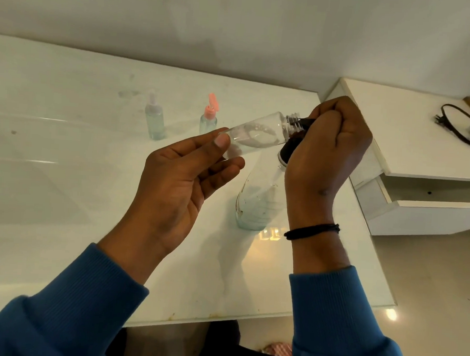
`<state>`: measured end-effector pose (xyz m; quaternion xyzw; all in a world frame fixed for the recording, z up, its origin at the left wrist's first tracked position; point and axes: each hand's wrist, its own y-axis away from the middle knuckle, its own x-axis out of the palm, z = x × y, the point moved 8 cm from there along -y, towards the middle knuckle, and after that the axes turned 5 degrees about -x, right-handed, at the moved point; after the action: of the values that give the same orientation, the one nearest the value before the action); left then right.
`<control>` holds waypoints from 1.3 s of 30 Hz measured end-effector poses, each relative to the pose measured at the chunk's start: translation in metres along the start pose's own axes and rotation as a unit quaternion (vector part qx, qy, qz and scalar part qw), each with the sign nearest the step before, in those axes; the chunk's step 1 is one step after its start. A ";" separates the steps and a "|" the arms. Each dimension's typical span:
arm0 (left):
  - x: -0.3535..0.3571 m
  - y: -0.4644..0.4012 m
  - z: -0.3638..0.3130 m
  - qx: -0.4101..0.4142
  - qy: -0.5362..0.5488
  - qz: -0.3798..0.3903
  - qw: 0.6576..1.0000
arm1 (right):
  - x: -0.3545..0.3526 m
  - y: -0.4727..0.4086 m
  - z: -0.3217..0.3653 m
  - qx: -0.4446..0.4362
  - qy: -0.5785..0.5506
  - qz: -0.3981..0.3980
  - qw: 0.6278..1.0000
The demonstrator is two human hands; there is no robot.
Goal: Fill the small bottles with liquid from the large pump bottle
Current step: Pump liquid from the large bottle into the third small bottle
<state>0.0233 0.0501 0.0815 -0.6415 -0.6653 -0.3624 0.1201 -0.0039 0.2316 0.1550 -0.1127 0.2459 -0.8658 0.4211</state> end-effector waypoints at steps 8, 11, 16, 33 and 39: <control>0.001 0.000 0.000 0.002 -0.005 0.007 1.000 | -0.002 -0.004 -0.002 -0.004 0.027 0.006 1.000; -0.001 0.000 -0.002 0.003 -0.002 -0.002 1.000 | 0.001 0.000 -0.006 0.009 -0.001 0.008 1.000; 0.001 0.001 -0.002 0.003 0.000 0.000 1.000 | -0.001 -0.002 -0.004 0.006 0.012 0.006 1.000; -0.001 0.000 -0.002 0.010 0.009 -0.001 1.000 | 0.004 0.005 -0.004 0.002 0.036 0.002 0.999; 0.003 0.000 -0.002 0.011 0.009 0.003 1.000 | 0.000 0.000 -0.001 -0.002 0.038 0.008 0.999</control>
<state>0.0228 0.0511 0.0844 -0.6390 -0.6659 -0.3608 0.1344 -0.0043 0.2315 0.1542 -0.0790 0.2642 -0.8656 0.4180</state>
